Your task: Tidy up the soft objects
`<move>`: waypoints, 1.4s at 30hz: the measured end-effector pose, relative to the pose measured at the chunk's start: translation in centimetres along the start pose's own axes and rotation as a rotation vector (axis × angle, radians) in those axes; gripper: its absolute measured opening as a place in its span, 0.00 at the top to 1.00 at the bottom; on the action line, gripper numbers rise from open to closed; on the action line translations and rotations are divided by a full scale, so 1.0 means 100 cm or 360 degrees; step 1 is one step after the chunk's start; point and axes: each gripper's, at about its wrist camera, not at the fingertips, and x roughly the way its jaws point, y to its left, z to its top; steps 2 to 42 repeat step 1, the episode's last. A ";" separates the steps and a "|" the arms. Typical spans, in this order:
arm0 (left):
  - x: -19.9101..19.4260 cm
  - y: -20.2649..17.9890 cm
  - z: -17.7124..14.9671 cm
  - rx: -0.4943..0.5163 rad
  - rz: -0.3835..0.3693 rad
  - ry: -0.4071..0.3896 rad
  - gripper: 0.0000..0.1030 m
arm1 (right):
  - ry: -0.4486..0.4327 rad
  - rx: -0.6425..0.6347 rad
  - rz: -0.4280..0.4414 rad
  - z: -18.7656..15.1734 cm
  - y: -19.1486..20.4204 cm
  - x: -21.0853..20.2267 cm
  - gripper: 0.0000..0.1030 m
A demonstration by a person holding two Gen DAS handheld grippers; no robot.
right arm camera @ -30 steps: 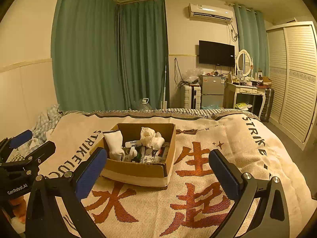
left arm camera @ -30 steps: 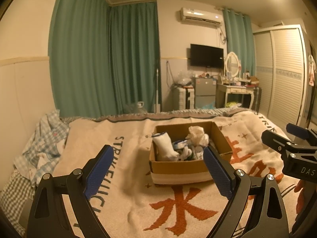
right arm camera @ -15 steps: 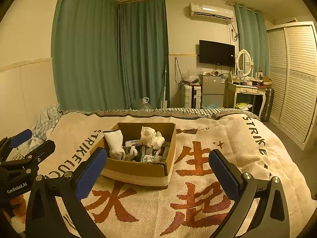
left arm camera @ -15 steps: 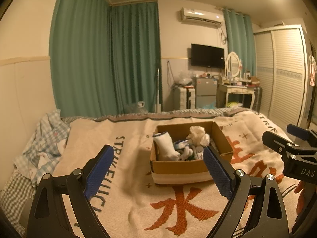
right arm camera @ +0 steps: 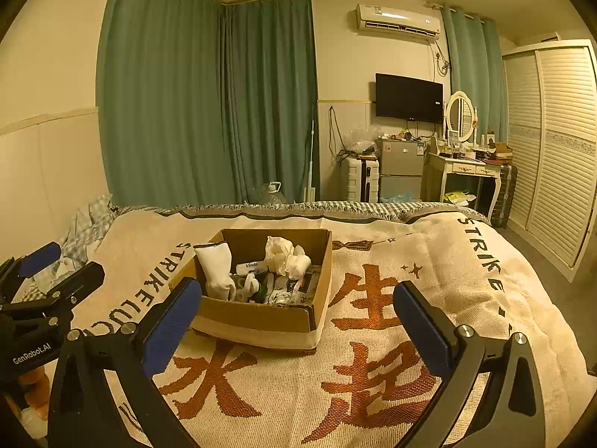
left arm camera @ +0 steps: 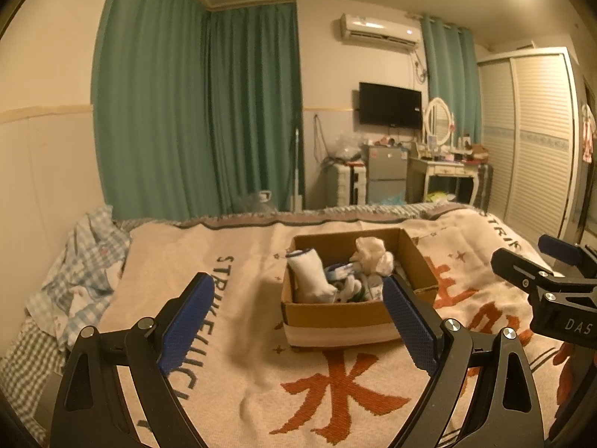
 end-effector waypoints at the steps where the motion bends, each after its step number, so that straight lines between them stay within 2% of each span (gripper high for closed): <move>1: 0.000 0.000 0.000 0.0000 -0.0003 0.0002 0.10 | 0.0001 0.0001 -0.0001 0.000 0.000 0.000 0.00; 42: 0.000 0.000 0.000 0.0000 -0.0003 0.0002 0.10 | 0.0001 0.0001 -0.0001 0.000 0.000 0.000 0.00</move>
